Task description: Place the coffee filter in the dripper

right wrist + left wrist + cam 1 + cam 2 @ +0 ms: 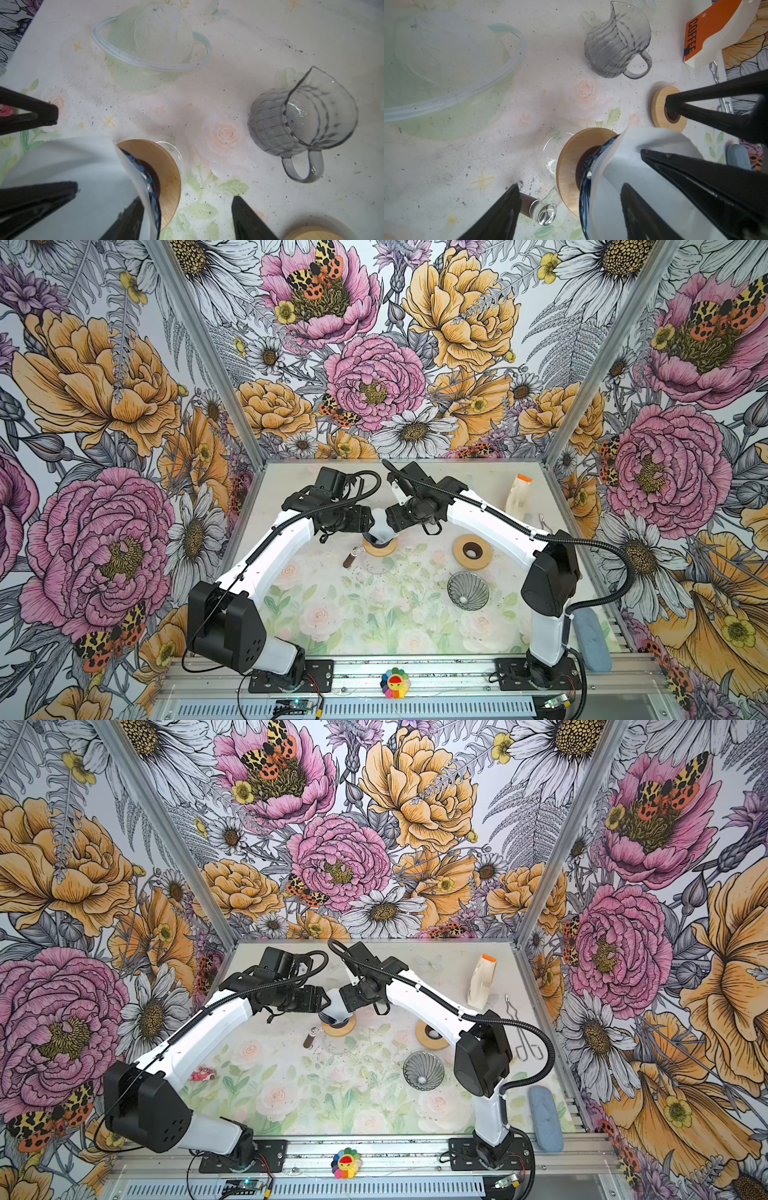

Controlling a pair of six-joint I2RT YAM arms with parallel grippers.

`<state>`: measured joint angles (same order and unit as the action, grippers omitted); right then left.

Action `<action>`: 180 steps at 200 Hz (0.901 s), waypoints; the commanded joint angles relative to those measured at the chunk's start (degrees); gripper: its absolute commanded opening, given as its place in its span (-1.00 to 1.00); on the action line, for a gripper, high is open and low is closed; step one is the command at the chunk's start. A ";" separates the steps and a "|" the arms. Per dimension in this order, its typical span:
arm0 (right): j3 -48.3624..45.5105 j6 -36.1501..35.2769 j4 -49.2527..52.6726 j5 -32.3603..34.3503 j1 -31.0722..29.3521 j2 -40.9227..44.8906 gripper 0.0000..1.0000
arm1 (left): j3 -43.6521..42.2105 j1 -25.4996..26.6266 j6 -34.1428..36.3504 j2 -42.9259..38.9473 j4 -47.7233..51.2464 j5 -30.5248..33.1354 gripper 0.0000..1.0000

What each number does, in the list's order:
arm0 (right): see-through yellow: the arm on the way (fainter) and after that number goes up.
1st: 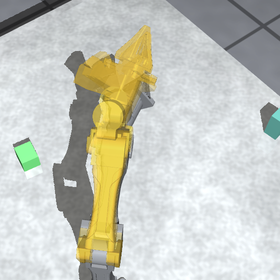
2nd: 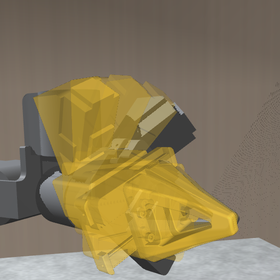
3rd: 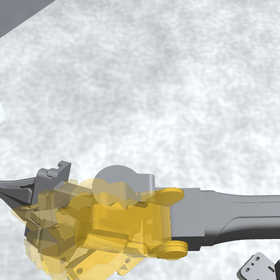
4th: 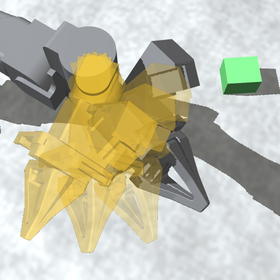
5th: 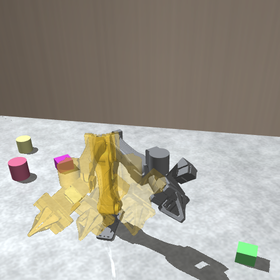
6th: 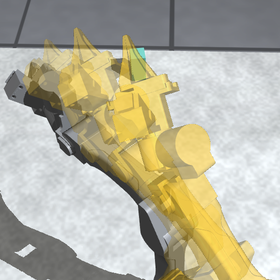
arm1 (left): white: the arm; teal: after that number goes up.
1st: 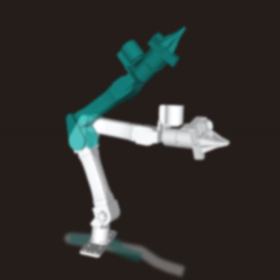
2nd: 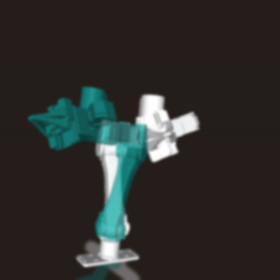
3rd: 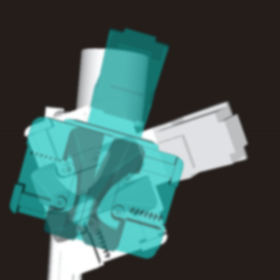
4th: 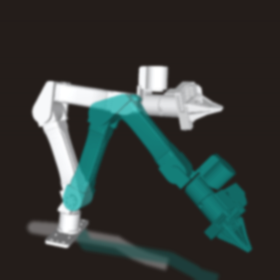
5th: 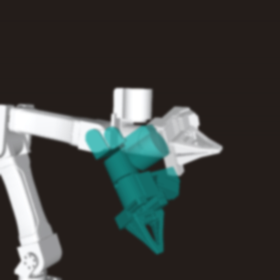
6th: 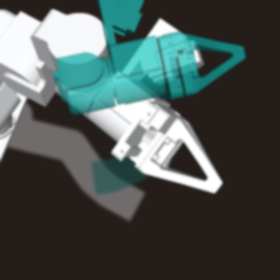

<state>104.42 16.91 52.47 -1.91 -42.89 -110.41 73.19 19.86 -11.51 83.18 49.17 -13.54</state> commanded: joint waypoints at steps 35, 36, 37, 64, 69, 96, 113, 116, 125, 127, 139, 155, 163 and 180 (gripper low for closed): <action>0.76 1.58 -1.39 -2.42 -0.61 0.96 0.38 | -0.52 0.27 -4.43 -1.75 -1.91 -3.53 0.55; 0.73 1.61 -1.44 -2.41 -0.61 1.02 0.38 | -0.60 0.23 -4.51 -1.82 -2.06 -3.53 0.55; 0.67 1.62 -1.47 -2.36 -0.61 1.05 0.38 | -0.64 0.25 -4.58 -1.85 -2.06 -3.71 0.56; -0.54 2.22 -2.42 -1.88 -0.61 2.41 0.38 | -2.47 0.49 -7.16 -3.60 -4.15 -4.58 0.56; -0.78 2.34 -2.69 -1.78 -0.61 2.63 0.38 | -2.73 0.61 -7.38 -3.78 -4.21 -4.54 0.56; -1.44 2.44 -3.25 -1.95 -0.54 3.52 0.38 | -4.60 1.43 -8.86 -4.76 -4.68 -3.84 0.55; -1.93 2.71 -3.38 -2.05 -0.54 3.73 0.38 | -5.48 2.39 -9.72 -4.95 -4.87 -3.67 0.54; -2.06 2.84 -3.42 -1.97 -0.46 3.79 0.38 | -5.59 2.57 -9.84 -4.95 -4.87 -3.50 0.54; -2.37 2.88 -3.49 -1.87 -0.50 4.04 0.38 | -5.97 2.96 -10.13 -4.95 -4.98 -3.17 0.53; -2.51 2.96 -3.51 -1.82 -0.45 4.06 0.38 | -5.98 2.99 -10.18 -4.95 -4.99 -3.10 0.53; -2.97 3.00 -3.51 -1.54 -0.50 4.37 0.38 | -6.44 3.13 -10.37 -4.87 -5.07 -2.69 0.53; -3.60 3.07 -3.60 -1.15 -0.52 4.83 0.38 | -6.74 2.93 -10.72 -4.78 -5.01 -2.20 0.52; -3.94 3.12 -3.60 -0.91 -0.51 5.02 0.38 | -6.76 2.67 -10.80 -4.78 -4.99 -2.26 0.52; -4.64 3.04 -3.51 -0.77 -0.49 5.29 0.38 | -7.00 2.06 -10.91 -5.17 -4.97 -2.53 0.50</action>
<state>100.75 19.07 50.22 -3.40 -42.96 -108.31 66.85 22.70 -21.23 79.26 46.00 -16.34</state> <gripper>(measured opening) 0.689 0.755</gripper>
